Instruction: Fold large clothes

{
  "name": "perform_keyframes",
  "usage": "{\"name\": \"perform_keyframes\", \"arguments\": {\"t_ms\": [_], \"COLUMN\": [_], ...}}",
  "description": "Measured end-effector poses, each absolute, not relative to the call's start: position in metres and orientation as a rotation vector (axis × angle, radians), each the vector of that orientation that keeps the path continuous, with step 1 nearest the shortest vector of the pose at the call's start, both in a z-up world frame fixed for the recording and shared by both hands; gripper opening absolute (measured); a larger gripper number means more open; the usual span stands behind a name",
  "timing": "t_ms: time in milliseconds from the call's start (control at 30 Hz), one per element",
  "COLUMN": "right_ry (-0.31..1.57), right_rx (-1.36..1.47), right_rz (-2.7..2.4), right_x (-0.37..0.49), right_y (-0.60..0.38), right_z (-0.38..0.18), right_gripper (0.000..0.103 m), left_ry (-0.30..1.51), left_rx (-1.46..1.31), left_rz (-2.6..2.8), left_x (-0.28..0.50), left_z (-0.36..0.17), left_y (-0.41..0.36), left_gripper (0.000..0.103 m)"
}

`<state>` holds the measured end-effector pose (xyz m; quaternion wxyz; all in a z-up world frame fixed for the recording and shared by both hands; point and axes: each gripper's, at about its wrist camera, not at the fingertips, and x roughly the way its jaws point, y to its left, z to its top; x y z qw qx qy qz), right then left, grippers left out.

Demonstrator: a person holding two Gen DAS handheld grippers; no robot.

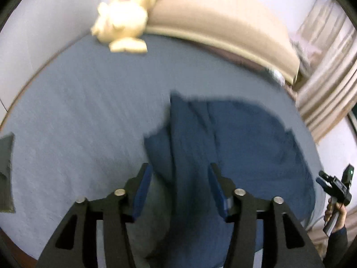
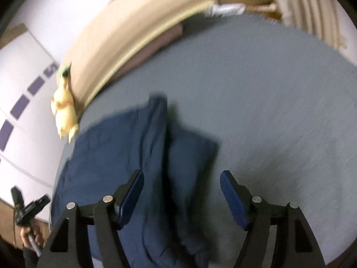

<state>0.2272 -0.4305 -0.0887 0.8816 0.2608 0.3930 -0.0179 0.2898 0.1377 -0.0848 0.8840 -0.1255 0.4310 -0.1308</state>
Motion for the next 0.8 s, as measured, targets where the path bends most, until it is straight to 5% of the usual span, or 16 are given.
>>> {"name": "perform_keyframes", "arguments": {"t_ms": [333,367,400,433,600,800], "right_ry": [0.933,0.945,0.959,0.982,1.034,0.936], "right_rx": [0.460,0.462,0.427,0.349,0.247,0.244], "right_rz": [0.043,0.055,0.085,0.074,-0.058,-0.102], "right_x": [0.337,0.343,0.350,0.352,0.357,0.336], "right_y": [-0.393,-0.391,-0.382,-0.373,-0.377,-0.370], "right_z": [-0.101,-0.104,-0.104,-0.103,-0.122,-0.093], "right_gripper": [0.073,0.068,0.029,0.013,0.009,0.016], "left_ry": [0.975,0.981,0.981,0.979,1.014,0.878], "left_rx": [-0.235,-0.230,-0.226,-0.218,-0.121,-0.019], "left_rz": [-0.365,-0.363,-0.358,-0.356,-0.303,-0.246], "left_x": [0.357,0.362,0.365,0.364,0.377,0.352], "left_z": [-0.114,-0.117,-0.120,-0.122,-0.142,-0.099], "left_y": [0.064,0.058,0.052,0.050,0.035,0.023], "left_gripper": [0.066,0.066,0.066,0.066,0.066,0.066]}}
